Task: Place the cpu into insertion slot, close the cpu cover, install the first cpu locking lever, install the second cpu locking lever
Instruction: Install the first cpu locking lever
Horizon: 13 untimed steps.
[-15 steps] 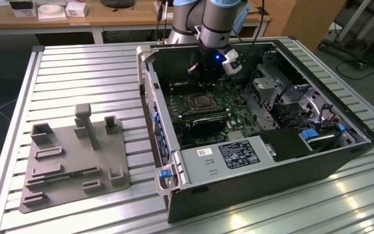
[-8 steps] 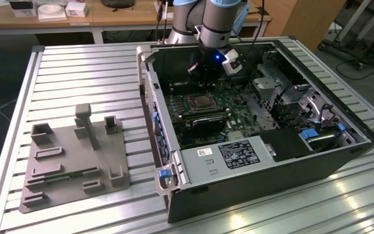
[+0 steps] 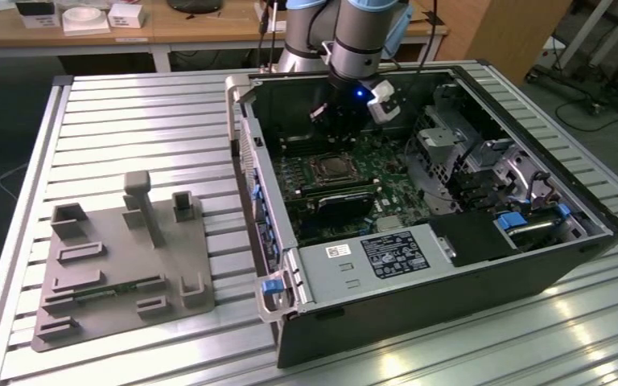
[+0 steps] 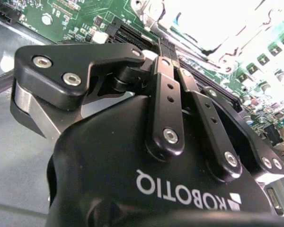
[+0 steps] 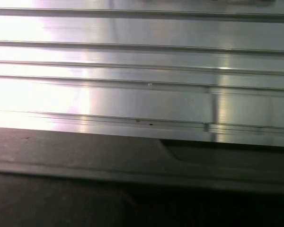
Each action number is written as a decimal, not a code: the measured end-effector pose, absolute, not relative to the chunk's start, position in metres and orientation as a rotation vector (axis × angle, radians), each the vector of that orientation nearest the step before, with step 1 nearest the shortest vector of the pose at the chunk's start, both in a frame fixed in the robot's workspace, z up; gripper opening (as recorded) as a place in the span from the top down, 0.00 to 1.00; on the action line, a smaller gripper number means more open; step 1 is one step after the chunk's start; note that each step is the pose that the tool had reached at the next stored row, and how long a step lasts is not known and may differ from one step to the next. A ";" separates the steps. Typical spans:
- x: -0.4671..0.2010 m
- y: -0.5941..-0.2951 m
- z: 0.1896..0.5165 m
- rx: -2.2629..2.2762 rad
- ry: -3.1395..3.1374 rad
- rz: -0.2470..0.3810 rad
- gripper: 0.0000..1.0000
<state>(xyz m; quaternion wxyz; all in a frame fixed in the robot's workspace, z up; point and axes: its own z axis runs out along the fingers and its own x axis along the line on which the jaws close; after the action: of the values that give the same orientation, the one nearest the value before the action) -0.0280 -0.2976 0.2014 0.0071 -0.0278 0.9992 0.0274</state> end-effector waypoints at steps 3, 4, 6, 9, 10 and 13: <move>-0.028 -0.298 0.201 -0.087 3.125 0.086 0.89; -0.027 -0.298 0.201 -0.087 3.125 0.086 0.89; -0.027 -0.299 0.201 -0.087 3.125 0.086 0.89; -0.027 -0.299 0.201 -0.087 3.125 0.086 0.89; -0.026 -0.300 0.200 -0.087 3.125 0.086 0.89; -0.026 -0.301 0.200 -0.087 3.125 0.086 0.89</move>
<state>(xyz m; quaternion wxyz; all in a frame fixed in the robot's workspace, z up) -0.0263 -0.3007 0.1999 0.0071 -0.0278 0.9992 0.0274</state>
